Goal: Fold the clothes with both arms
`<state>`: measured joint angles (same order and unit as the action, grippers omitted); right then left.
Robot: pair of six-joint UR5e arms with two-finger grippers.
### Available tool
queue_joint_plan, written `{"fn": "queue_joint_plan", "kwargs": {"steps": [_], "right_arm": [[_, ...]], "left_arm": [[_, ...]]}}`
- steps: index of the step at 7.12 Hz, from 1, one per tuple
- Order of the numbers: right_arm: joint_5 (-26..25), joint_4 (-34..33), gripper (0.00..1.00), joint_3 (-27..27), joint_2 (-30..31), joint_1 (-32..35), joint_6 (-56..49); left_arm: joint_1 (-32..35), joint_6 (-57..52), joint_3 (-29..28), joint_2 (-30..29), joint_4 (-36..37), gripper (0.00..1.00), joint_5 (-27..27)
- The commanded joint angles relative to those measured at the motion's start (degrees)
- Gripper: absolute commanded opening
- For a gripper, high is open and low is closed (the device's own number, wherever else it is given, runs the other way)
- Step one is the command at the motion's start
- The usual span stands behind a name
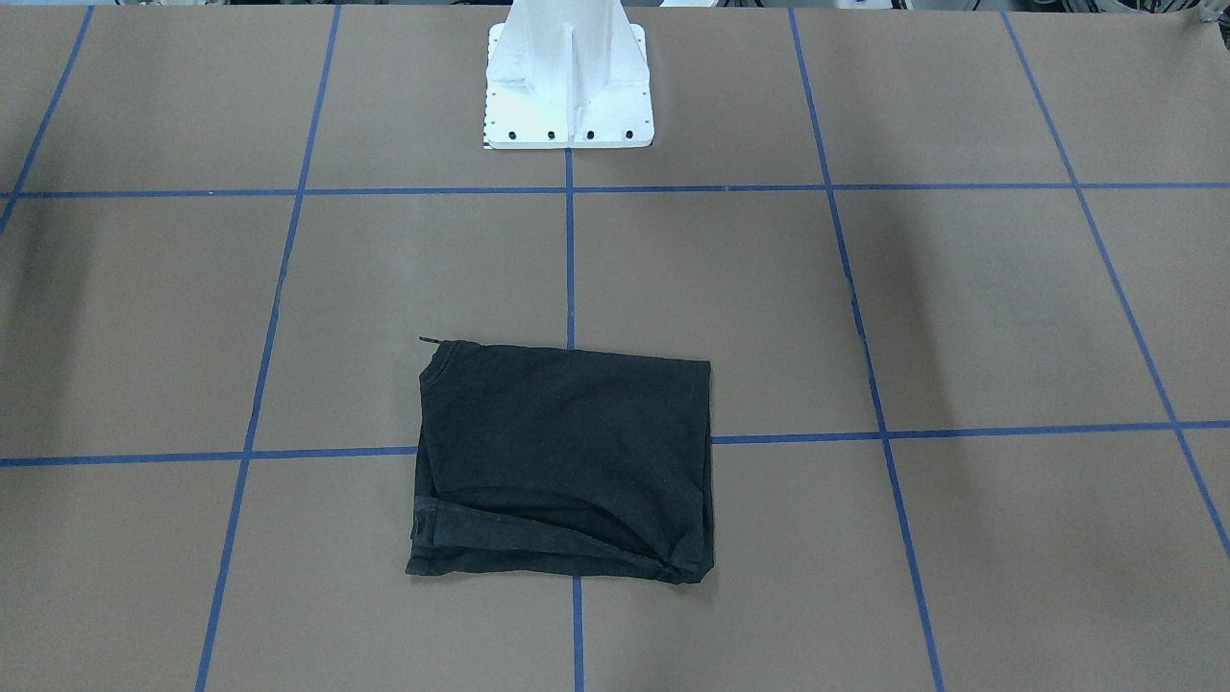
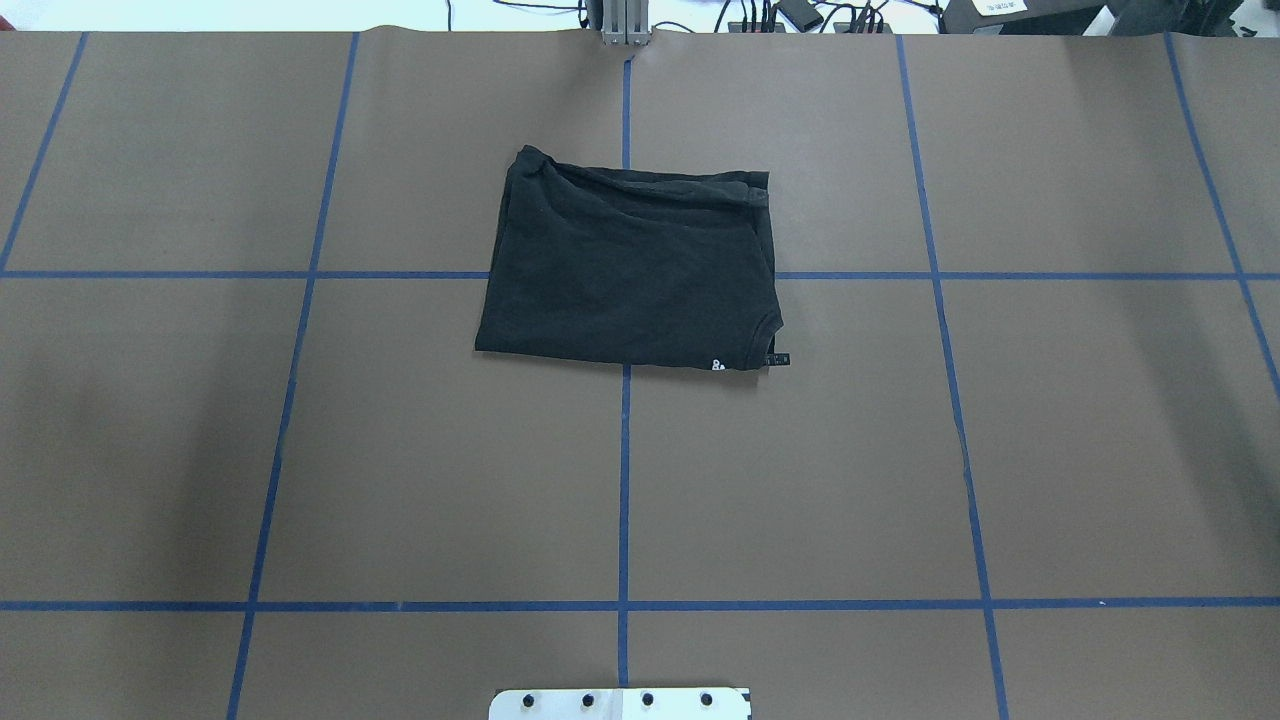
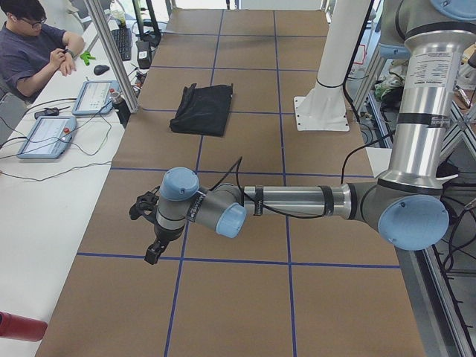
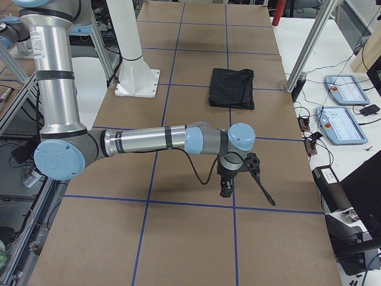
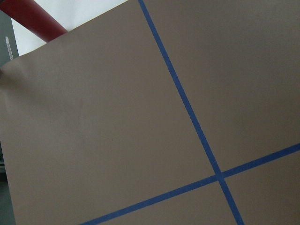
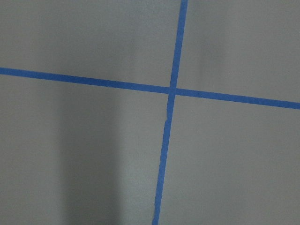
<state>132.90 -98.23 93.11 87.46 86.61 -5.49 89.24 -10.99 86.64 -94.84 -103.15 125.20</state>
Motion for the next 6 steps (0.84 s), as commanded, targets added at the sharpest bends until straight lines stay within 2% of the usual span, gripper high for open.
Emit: {"fn": "queue_joint_plan", "kwargs": {"steps": [1,3,6], "right_arm": [[2.5,0.8,1.0,0.1,1.6,0.5,-0.2],[2.6,0.8,1.0,0.2,2.4,0.5,-0.3],[2.9,0.8,1.0,2.9,6.0,0.5,-0.3]], "left_arm": [[0.0,-2.1,6.7,1.6,13.2,1.0,0.5],[0.0,-2.2,7.8,6.1,12.7,1.0,6.6],[-0.2,-1.6,7.8,7.7,11.7,1.0,7.2]]}}
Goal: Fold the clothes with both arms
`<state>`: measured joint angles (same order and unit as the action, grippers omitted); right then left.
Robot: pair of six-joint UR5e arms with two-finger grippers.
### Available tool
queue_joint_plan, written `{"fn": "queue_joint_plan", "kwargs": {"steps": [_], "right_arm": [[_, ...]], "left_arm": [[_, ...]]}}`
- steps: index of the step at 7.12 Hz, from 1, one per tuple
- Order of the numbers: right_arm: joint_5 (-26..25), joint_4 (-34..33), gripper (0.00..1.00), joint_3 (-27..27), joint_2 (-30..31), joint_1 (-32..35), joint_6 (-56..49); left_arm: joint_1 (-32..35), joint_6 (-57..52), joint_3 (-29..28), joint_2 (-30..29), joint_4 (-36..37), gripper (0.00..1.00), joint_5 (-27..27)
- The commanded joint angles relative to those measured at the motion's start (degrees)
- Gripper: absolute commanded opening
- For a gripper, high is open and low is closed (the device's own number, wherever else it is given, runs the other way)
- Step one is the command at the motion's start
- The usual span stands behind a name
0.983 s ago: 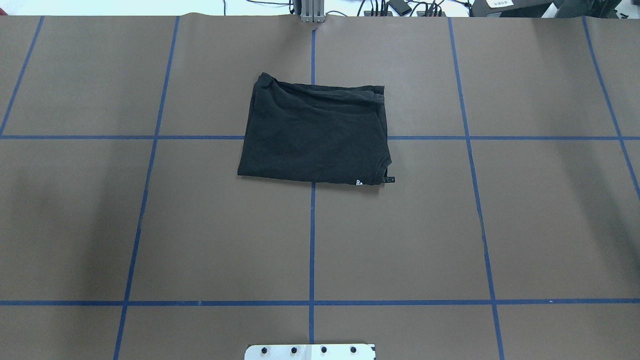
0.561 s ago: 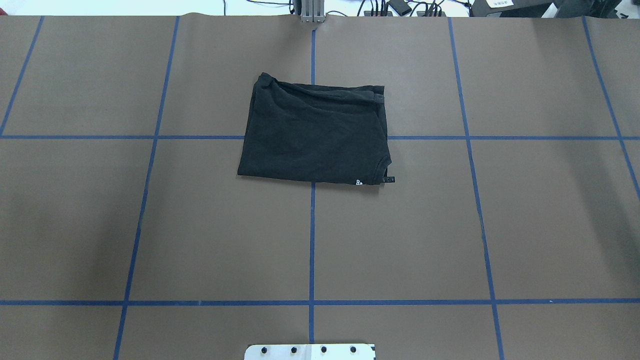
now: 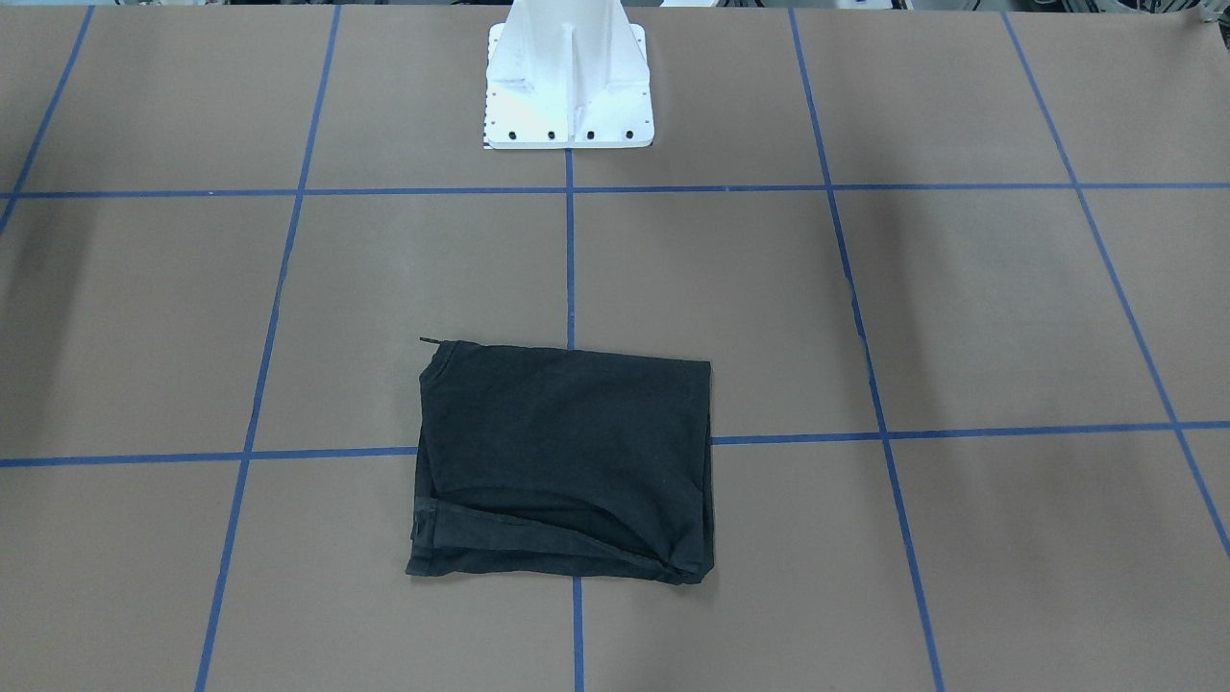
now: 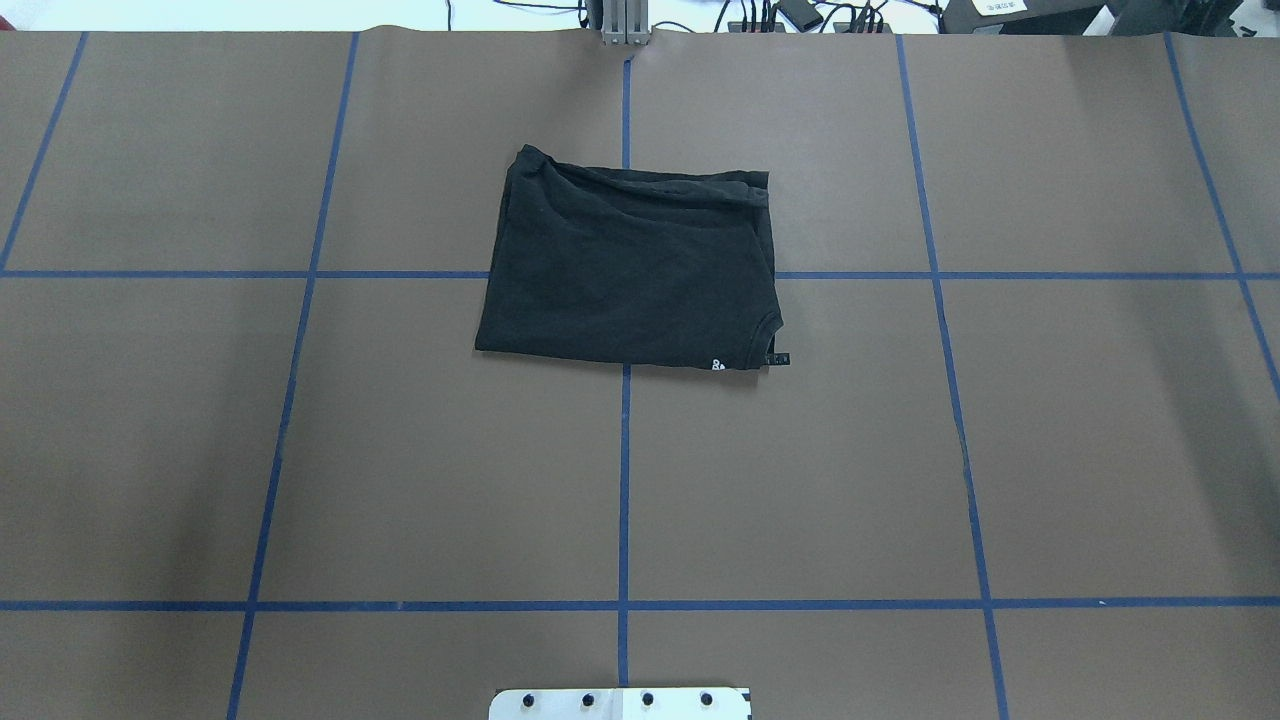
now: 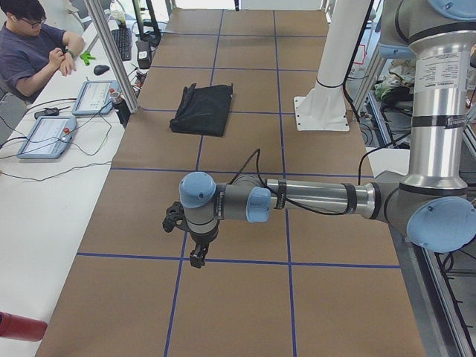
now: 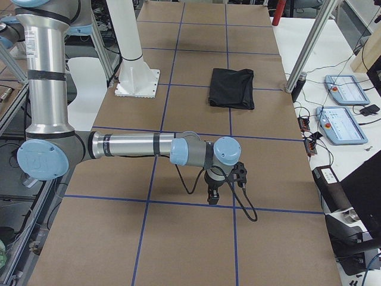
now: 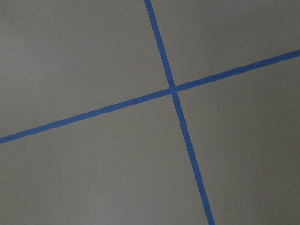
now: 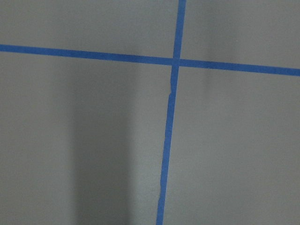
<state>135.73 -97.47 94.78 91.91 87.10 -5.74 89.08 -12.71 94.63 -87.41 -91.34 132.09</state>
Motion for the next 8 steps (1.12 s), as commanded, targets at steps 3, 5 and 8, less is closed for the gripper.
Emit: {"fn": "queue_joint_plan", "kwargs": {"steps": [3,5,8], "right_arm": [[-0.1,0.0,1.0,9.1,5.4,0.0,0.6],[3.1,0.0,1.0,8.8,5.3,1.7,0.6],[3.1,0.1,1.0,8.0,5.4,2.5,0.2]], "left_arm": [[-0.1,0.2,-0.3,-0.4,-0.1,1.0,0.0],[-0.1,0.2,-0.4,-0.6,-0.1,1.0,-0.2],[-0.1,0.1,-0.7,-0.6,-0.1,1.0,-0.2]]}}
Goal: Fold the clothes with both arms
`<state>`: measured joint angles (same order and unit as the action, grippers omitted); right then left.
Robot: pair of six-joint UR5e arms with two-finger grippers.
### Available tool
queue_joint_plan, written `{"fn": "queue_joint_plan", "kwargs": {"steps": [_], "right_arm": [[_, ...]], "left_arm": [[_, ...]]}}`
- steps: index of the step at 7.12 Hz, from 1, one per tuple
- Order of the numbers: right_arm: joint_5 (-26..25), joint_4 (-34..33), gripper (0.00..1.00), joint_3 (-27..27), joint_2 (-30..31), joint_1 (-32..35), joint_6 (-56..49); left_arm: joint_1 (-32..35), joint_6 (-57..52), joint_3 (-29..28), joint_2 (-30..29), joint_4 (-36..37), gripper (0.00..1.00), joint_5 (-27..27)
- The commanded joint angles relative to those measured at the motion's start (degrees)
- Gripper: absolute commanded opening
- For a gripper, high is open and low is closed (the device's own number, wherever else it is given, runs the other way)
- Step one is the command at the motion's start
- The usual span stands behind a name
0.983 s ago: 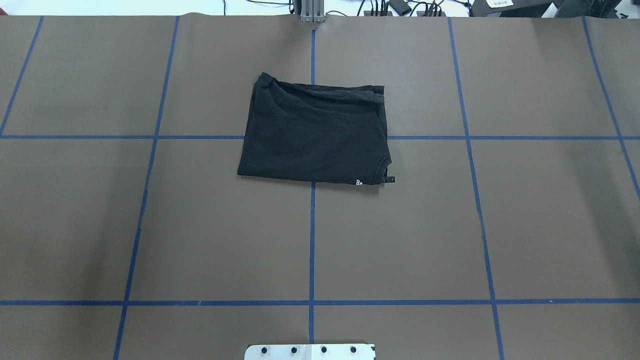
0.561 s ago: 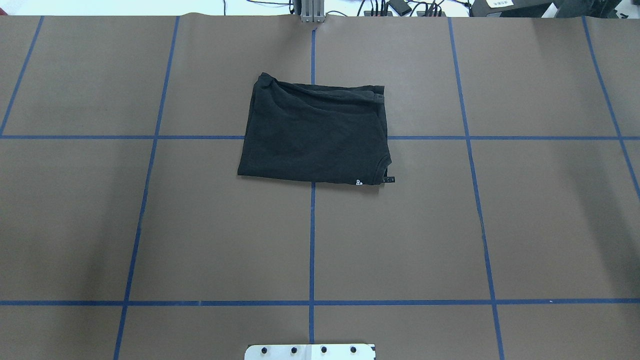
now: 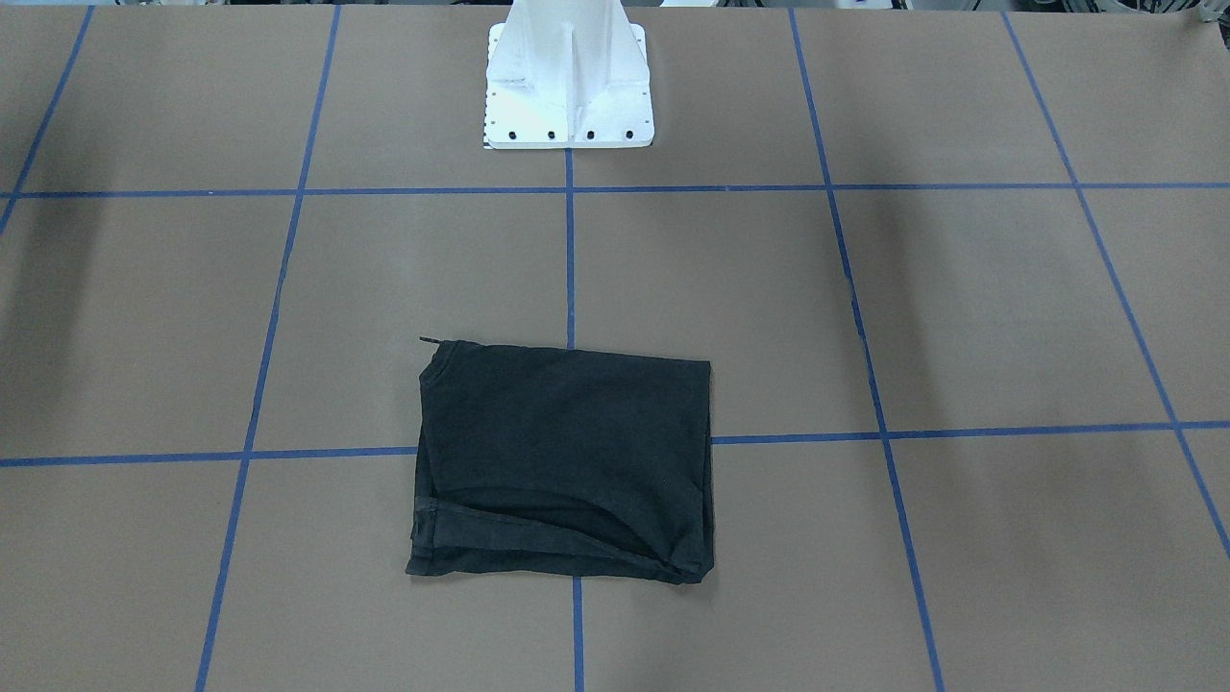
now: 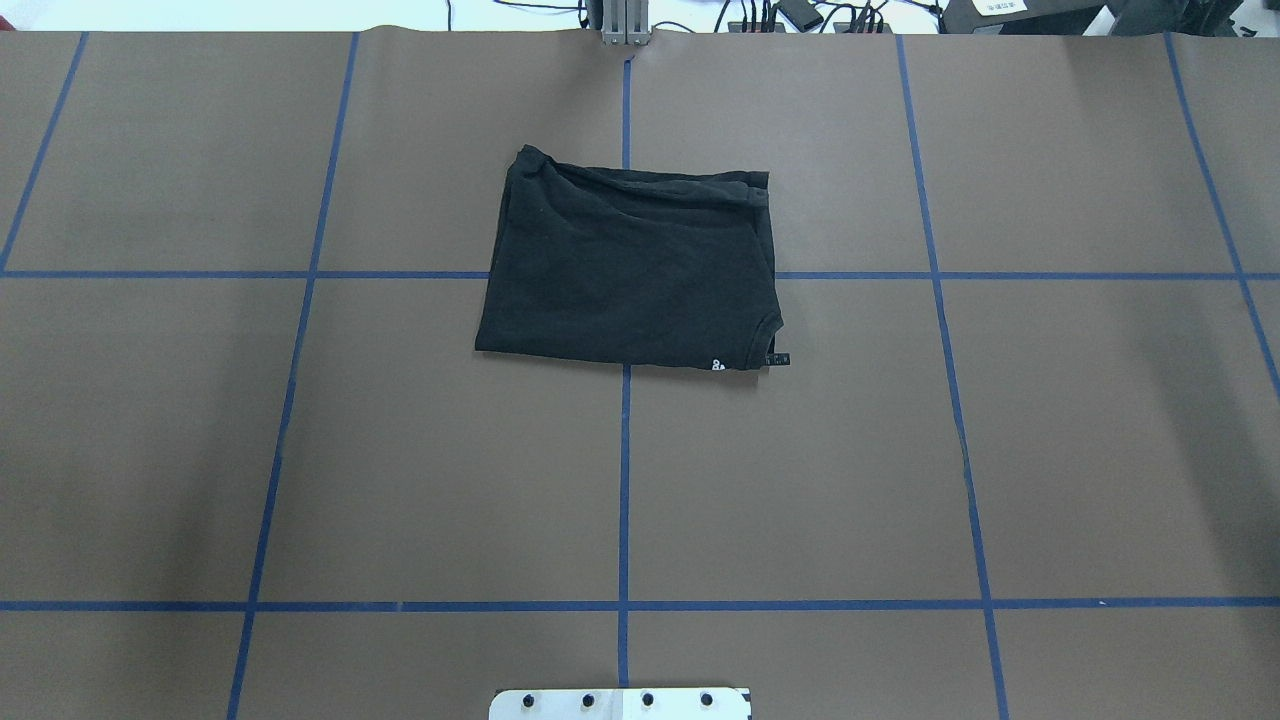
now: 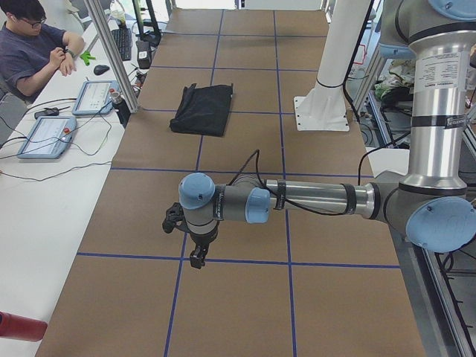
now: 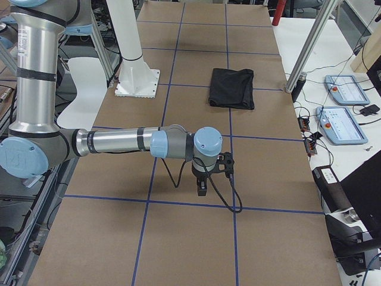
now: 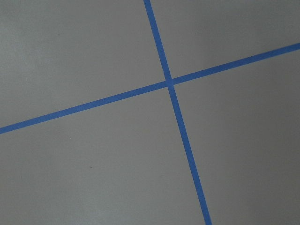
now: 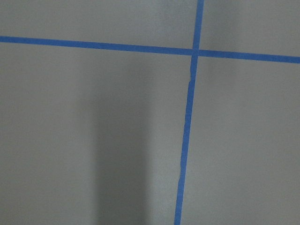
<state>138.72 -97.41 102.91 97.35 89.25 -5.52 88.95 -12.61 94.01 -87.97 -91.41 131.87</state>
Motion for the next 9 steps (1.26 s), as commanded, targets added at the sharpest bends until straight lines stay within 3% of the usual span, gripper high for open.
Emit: {"fn": "queue_joint_plan", "kwargs": {"steps": [1,3,5,9], "right_arm": [[0.1,0.0,1.0,-0.1,-0.1,0.7,0.1],[-0.2,-0.1,1.0,-0.3,0.0,1.5,0.3],[-0.6,0.0,1.0,-1.3,0.0,2.6,3.0],[-1.4,-0.1,1.0,-1.7,-0.1,3.4,3.5]], "left_arm": [[0.0,0.0,-0.1,-0.1,0.0,1.0,0.0],[0.0,3.3,-0.2,-0.2,-0.1,1.0,0.0],[0.0,13.0,-1.2,0.2,-5.5,1.0,0.4],[0.0,13.1,-3.0,0.1,-8.1,1.0,0.4]]}}
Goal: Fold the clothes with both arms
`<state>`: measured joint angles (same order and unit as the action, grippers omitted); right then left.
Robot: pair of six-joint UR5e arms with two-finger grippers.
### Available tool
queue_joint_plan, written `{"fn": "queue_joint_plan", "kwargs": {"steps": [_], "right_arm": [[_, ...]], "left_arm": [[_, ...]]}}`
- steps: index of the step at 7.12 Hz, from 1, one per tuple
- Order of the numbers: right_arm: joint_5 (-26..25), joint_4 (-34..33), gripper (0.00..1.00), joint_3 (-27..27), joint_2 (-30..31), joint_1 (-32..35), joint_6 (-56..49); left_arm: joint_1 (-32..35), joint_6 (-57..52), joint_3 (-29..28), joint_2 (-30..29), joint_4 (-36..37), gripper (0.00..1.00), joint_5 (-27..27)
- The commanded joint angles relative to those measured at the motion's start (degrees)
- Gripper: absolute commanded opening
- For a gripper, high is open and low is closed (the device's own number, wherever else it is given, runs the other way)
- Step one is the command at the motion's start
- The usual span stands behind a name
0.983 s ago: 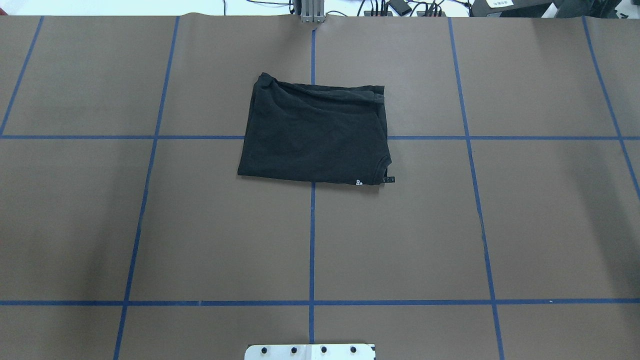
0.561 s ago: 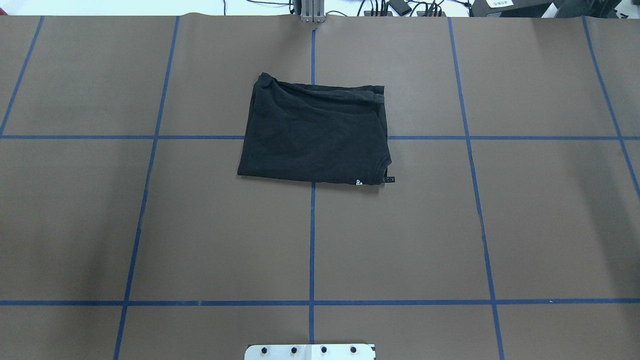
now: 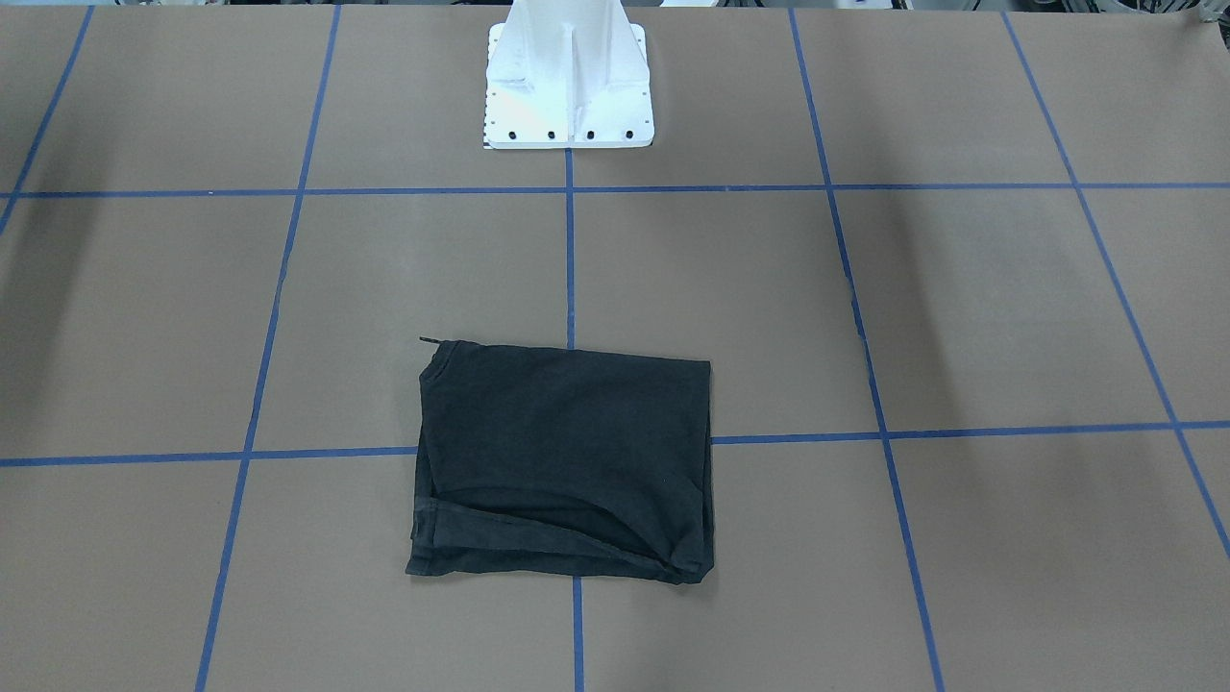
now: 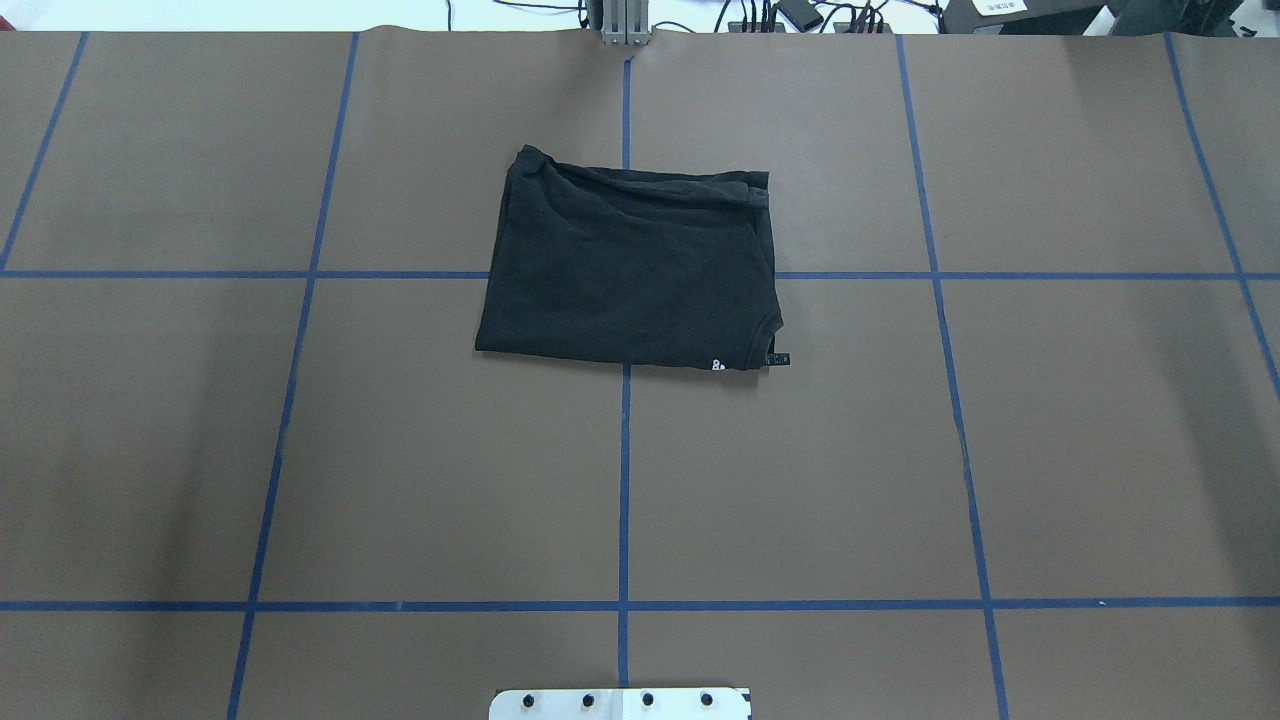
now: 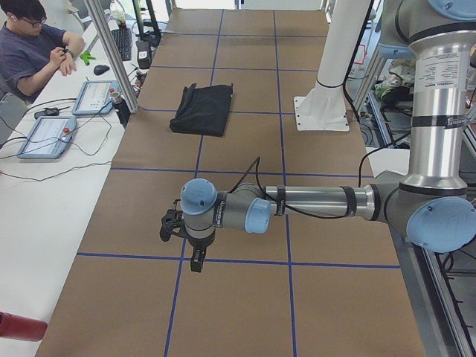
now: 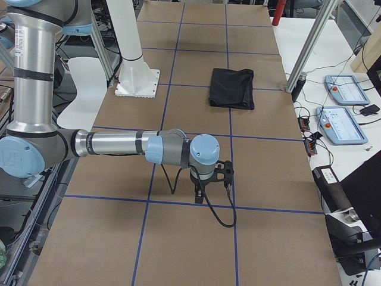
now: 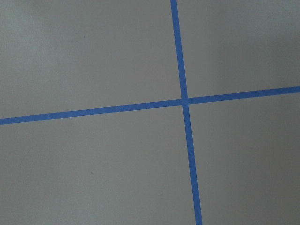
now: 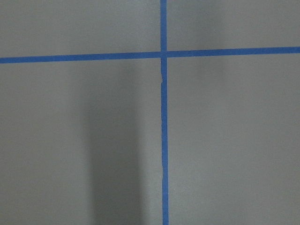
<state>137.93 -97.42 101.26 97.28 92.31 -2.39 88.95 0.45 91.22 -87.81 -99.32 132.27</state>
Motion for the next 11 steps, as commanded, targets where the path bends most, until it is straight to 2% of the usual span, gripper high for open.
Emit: {"fn": "queue_joint_plan", "kwargs": {"steps": [1,11], "right_arm": [[-0.6,0.0,1.0,-0.1,0.0,0.5,0.5],[-1.3,0.1,1.0,0.0,-0.1,0.5,4.6]], "left_arm": [[0.0,0.2,-0.2,-0.1,-0.2,1.0,0.0],[0.0,0.1,-0.8,-0.3,-0.2,1.0,-0.1]]}}
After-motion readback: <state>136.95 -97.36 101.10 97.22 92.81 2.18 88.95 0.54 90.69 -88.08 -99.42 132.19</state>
